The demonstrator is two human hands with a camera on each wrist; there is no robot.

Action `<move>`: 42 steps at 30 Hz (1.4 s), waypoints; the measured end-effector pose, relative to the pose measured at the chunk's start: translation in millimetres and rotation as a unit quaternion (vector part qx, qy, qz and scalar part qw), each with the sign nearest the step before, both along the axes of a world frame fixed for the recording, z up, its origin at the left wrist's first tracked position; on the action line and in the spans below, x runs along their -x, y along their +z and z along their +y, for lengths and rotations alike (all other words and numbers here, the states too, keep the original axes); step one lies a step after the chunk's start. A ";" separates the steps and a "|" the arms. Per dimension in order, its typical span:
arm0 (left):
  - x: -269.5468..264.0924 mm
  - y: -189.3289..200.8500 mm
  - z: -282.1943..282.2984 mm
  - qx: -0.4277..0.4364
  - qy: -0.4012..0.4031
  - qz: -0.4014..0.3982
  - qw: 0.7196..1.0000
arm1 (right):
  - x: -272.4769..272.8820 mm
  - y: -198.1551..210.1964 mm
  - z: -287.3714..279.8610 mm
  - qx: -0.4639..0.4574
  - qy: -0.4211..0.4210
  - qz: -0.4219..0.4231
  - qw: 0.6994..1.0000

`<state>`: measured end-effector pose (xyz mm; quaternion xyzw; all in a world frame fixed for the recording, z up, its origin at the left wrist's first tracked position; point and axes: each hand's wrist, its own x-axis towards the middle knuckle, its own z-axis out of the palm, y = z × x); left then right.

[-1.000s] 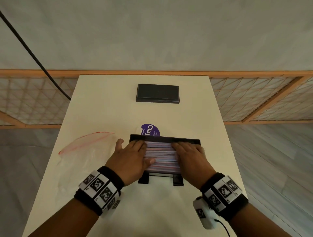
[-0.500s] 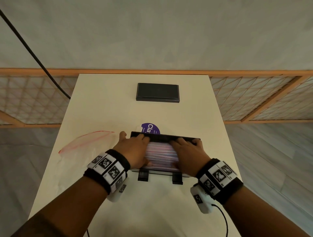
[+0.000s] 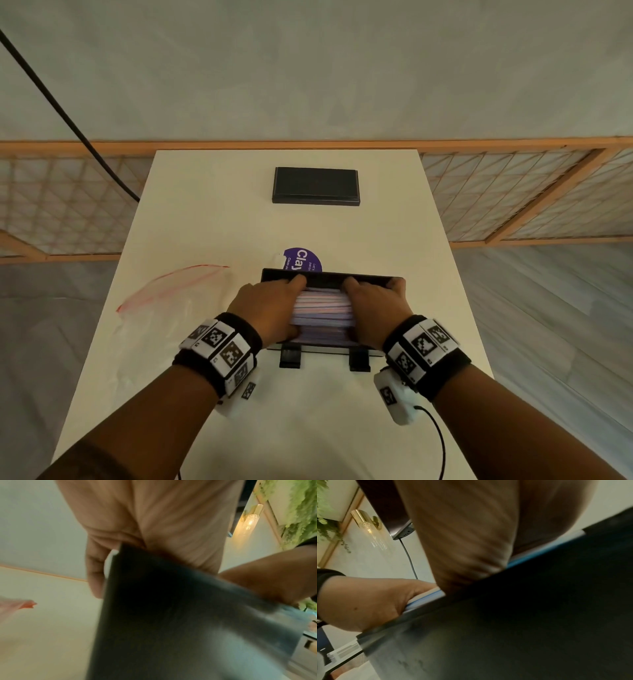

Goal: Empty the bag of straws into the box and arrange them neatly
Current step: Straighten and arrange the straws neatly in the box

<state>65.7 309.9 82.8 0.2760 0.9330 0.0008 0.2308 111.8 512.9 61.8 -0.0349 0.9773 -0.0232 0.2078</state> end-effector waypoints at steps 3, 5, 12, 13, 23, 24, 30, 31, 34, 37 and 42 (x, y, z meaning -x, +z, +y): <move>-3.3 -0.9 -1.7 -0.028 0.015 0.054 0.998 | -4.7 1.5 -3.5 -0.006 -0.015 0.048 0.999; -8.8 -4.8 -3.1 -0.060 0.034 0.091 0.993 | -11.6 -0.2 -4.8 0.006 -0.037 0.110 0.993; -29.3 -24.1 -10.7 -0.239 0.131 0.075 0.959 | -31.6 -10.2 -15.0 0.152 -0.116 0.158 0.969; -31.5 -25.8 -11.7 -0.238 0.125 0.066 0.961 | -33.0 -11.5 -15.4 0.174 -0.122 0.160 0.964; -39.4 -28.2 -16.5 -0.104 0.057 0.059 0.991 | -39.7 -8.8 -1.1 0.263 -0.081 0.116 0.954; -40.1 -26.0 -16.7 -0.095 0.056 0.043 0.993 | -42.0 -10.1 2.8 0.251 -0.064 0.132 0.957; -35.4 -3.8 -24.3 -0.113 0.048 0.047 0.991 | -42.2 2.2 20.4 0.140 0.050 0.170 0.974; -30.7 1.1 -23.8 -0.097 0.041 0.038 0.994 | -37.7 7.4 19.9 0.146 0.040 0.151 0.977; -14.7 13.3 -18.6 -0.031 0.003 -0.003 1.000 | -22.7 17.0 15.9 0.124 -0.004 0.067 0.990; -3.6 14.5 -11.4 0.002 -0.003 -0.034 0.999 | -13.6 10.3 12.3 0.053 0.004 0.022 0.998; 0.8 9.3 0.3 0.015 0.005 -0.042 0.999 | -8.2 0.0 5.9 -0.009 0.010 0.012 1.000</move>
